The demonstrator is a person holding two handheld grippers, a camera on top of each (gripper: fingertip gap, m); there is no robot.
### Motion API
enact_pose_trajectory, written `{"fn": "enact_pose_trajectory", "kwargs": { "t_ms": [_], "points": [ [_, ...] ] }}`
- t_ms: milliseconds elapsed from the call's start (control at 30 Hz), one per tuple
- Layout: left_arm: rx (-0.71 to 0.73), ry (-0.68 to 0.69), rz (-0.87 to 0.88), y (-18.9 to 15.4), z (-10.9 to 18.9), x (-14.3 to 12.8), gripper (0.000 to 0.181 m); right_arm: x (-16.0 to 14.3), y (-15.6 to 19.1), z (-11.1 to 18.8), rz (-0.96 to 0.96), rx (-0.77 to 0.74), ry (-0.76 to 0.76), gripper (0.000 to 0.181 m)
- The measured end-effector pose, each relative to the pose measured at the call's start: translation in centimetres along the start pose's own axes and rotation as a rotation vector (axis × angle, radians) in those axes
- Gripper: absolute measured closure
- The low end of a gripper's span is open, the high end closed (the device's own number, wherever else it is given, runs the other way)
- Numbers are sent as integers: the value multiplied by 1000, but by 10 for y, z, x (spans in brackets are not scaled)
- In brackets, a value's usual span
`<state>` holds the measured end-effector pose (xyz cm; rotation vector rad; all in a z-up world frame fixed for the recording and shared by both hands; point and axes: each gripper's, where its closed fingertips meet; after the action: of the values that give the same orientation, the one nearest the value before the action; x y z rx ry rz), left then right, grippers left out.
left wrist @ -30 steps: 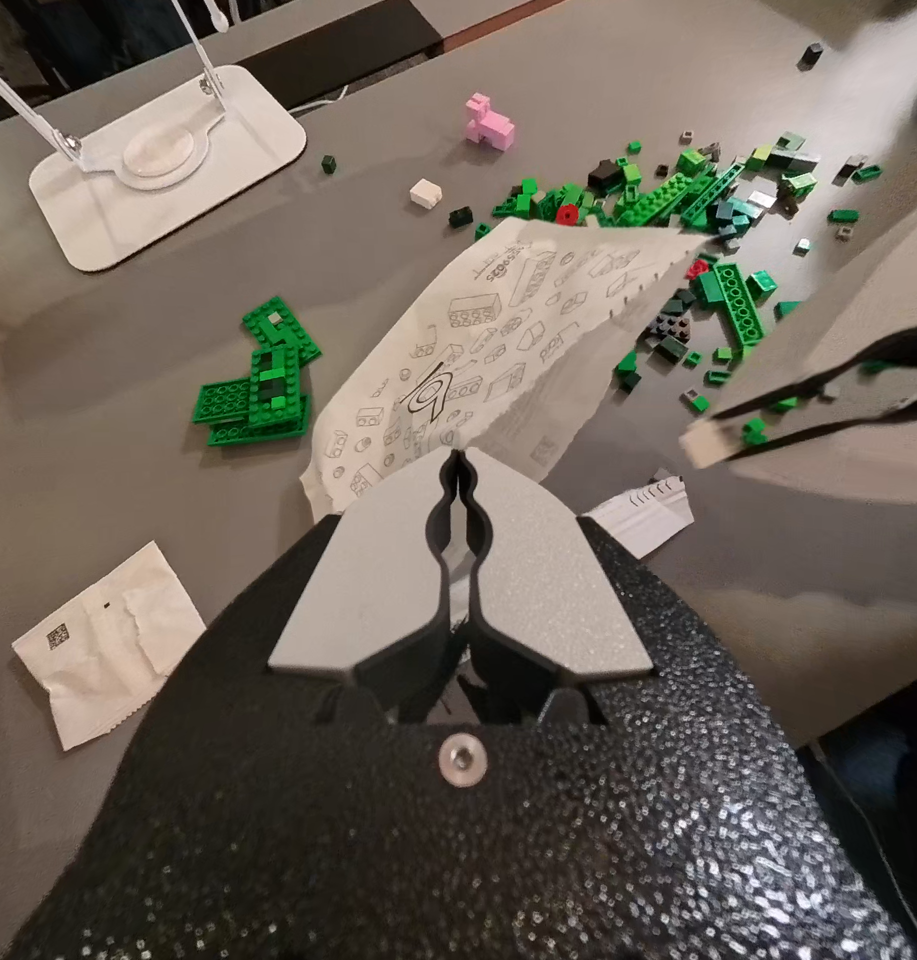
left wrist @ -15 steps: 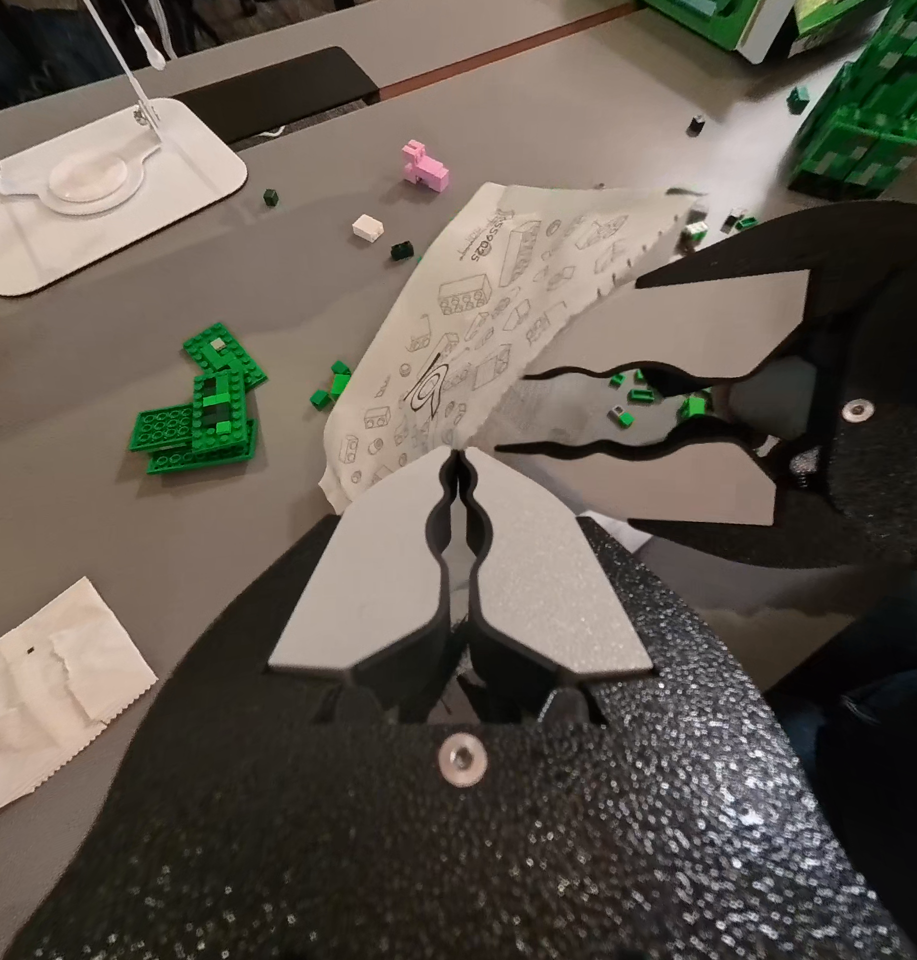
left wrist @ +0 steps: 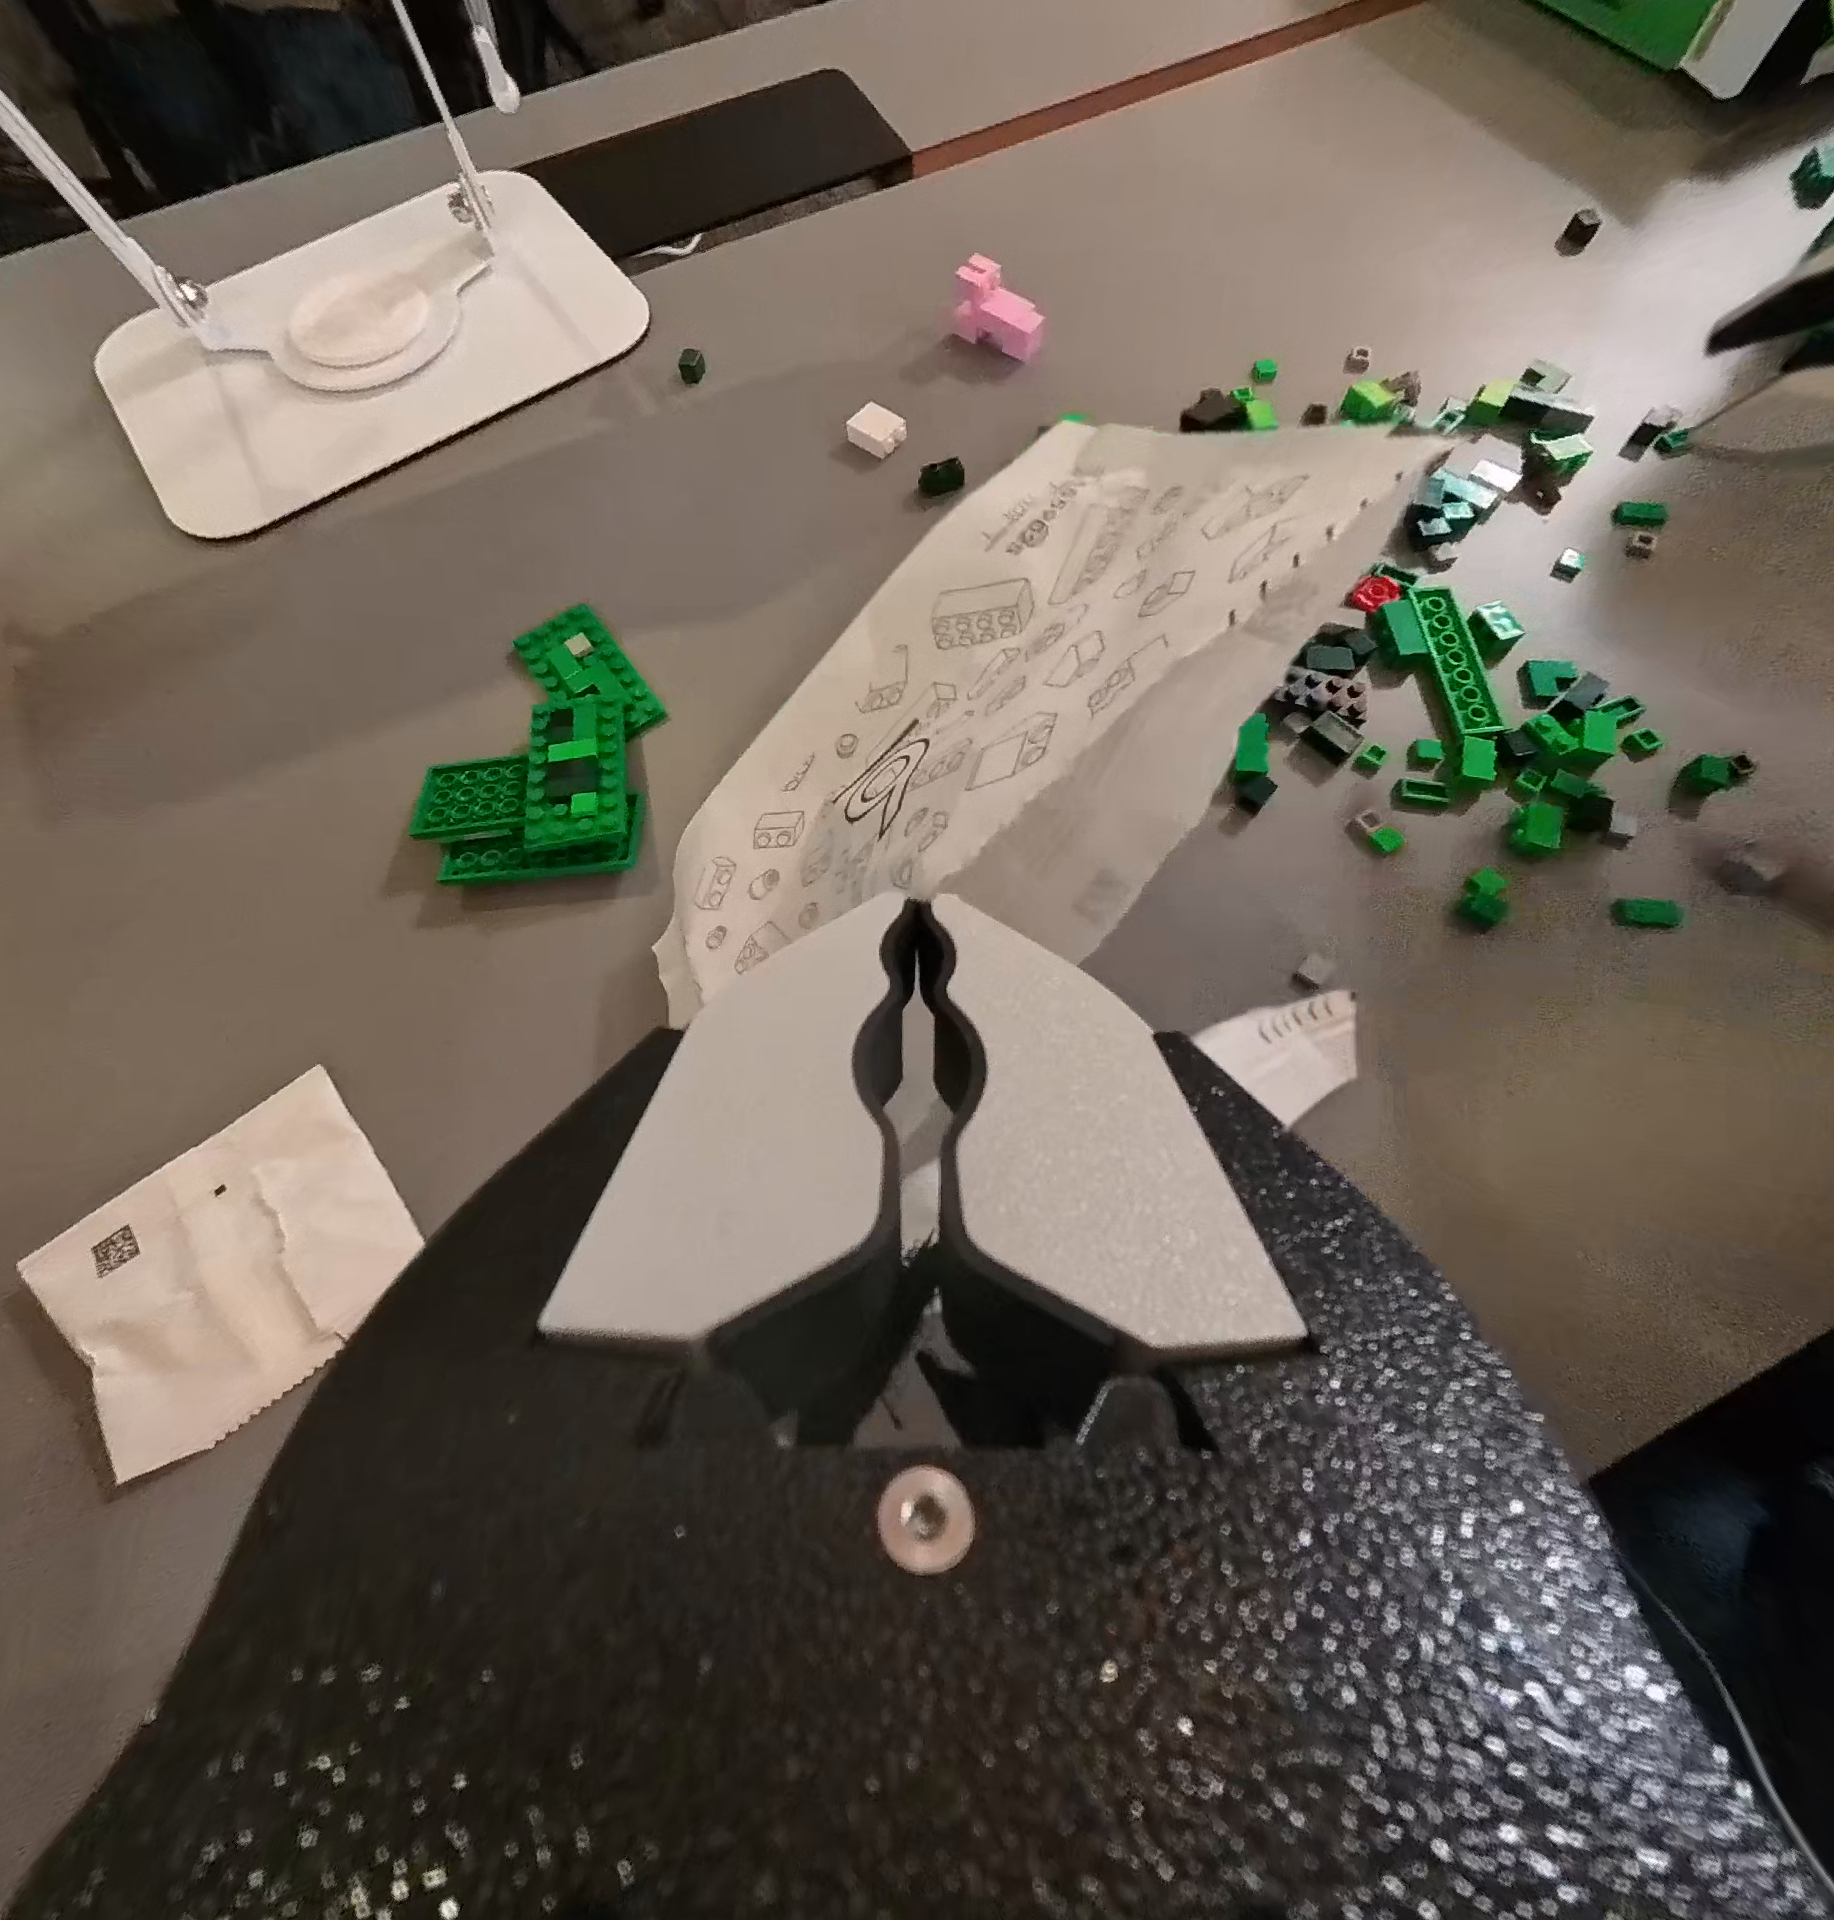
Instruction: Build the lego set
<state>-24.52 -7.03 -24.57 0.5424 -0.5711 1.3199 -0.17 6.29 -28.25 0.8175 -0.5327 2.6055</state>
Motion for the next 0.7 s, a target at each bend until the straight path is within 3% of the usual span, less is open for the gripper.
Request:
{"fn": "enact_pose_trajectory", "kwargs": {
  "t_ms": [100, 233, 433, 633, 700],
  "points": [
    [0, 5, -5, -1, -1, 0, 181, -28, -16, -29, -113, 167, 128, 155],
    [0, 7, -23, -5, -1, 1, 181, -41, -24, -55, -73, 161, 228, 155],
    [-9, 10, -29, -6, -2, 0, 181, -41, -31, -69, -70, 144, 280, 154],
    [-10, 10, -35, -8, -2, 1, 181, -40, -38, -73, -90, 158, 254, 169],
    [-8, 5, -41, -10, -2, 2, 181, -24, -34, -61, -133, 213, 124, 169]
  ]
}}
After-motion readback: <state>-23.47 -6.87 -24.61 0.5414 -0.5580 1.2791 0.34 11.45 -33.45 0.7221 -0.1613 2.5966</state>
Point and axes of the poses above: each gripper's, where its closed fingertips meet, z back along the fingers, x out of its top, y = z × x across the jaws, and after that the axes turned 12 degrees about y, right-handed
